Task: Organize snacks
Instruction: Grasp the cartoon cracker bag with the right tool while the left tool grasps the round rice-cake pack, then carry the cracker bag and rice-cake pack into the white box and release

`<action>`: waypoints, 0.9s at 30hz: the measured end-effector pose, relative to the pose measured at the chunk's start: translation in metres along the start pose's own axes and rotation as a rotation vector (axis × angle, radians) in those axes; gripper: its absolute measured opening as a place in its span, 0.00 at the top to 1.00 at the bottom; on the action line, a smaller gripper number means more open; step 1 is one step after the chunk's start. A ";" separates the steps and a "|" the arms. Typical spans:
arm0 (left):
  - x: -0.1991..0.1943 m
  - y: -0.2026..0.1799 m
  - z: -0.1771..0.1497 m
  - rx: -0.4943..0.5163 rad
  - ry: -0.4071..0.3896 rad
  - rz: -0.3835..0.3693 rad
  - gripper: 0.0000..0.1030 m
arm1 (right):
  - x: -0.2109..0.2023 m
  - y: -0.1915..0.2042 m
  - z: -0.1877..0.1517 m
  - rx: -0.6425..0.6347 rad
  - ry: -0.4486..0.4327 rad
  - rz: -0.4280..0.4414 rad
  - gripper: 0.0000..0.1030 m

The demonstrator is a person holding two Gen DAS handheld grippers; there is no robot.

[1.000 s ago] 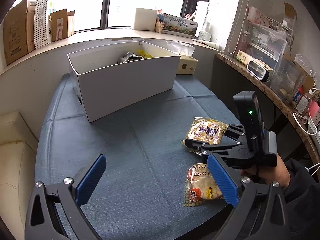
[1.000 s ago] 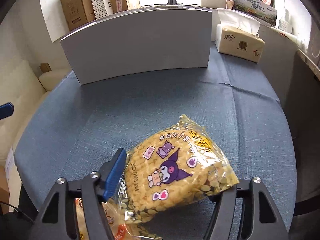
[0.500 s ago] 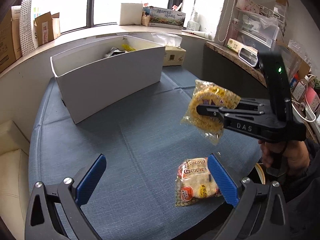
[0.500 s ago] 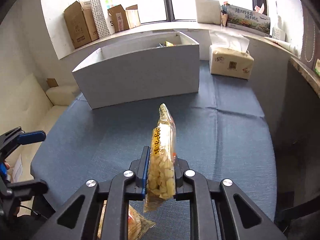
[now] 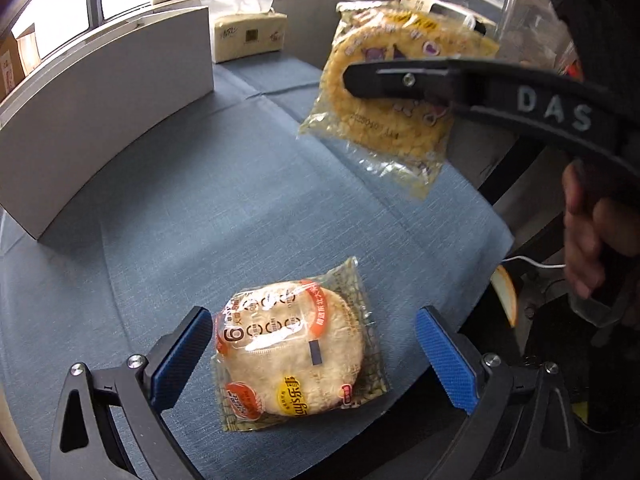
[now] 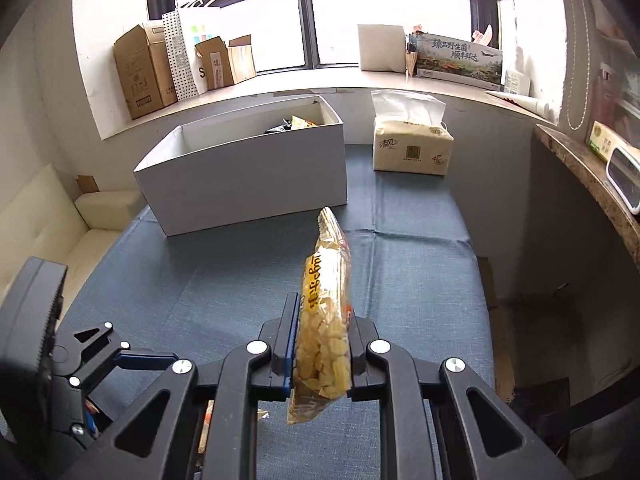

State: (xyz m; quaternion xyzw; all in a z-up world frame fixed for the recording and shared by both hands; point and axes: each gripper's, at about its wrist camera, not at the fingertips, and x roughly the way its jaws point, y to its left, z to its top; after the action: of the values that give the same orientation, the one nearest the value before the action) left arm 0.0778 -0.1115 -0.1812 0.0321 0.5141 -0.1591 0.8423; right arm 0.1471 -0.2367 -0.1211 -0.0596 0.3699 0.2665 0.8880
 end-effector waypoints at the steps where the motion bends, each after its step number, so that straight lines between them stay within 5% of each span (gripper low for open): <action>1: 0.006 -0.004 -0.001 0.011 0.018 0.024 0.01 | 0.001 -0.002 -0.002 0.006 0.005 -0.002 0.82; 7: 0.011 -0.006 -0.004 0.019 0.025 0.058 0.19 | 0.004 -0.008 -0.010 0.029 0.019 0.004 0.82; 12: -0.003 0.013 -0.005 -0.046 -0.009 0.029 0.19 | 0.006 -0.005 -0.013 0.027 0.027 0.009 0.82; 21: -0.071 0.071 -0.004 -0.185 -0.182 0.052 0.19 | 0.003 -0.001 -0.004 0.022 0.006 0.036 0.82; 27: -0.122 0.127 0.022 -0.262 -0.318 0.075 0.19 | 0.010 0.010 0.030 0.027 -0.027 0.129 0.82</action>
State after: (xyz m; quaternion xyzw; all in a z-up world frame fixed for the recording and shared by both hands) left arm 0.0839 0.0328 -0.0776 -0.0840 0.3896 -0.0623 0.9150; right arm 0.1660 -0.2146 -0.1053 -0.0200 0.3645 0.3191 0.8746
